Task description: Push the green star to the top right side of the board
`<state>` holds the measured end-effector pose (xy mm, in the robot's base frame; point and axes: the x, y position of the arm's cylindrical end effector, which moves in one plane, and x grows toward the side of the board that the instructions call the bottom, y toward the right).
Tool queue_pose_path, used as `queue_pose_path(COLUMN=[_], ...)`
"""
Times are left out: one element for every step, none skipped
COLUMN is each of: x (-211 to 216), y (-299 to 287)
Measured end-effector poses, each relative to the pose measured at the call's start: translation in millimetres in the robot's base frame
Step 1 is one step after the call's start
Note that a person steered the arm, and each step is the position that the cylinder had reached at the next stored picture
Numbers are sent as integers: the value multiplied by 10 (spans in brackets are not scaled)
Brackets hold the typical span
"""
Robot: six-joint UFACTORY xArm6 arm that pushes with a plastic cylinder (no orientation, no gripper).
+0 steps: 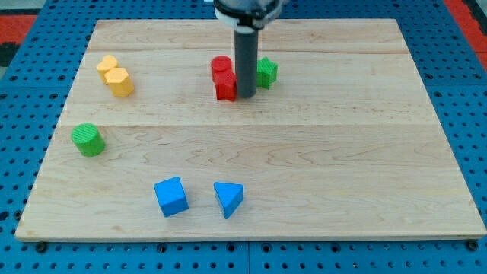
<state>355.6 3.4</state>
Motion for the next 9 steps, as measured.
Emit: queue_pose_path(x=[-346,-641,-843,-549,-370,-808,-996,2,690], y=[415,1029,1538,1598,1105,1071,1484,1530,837])
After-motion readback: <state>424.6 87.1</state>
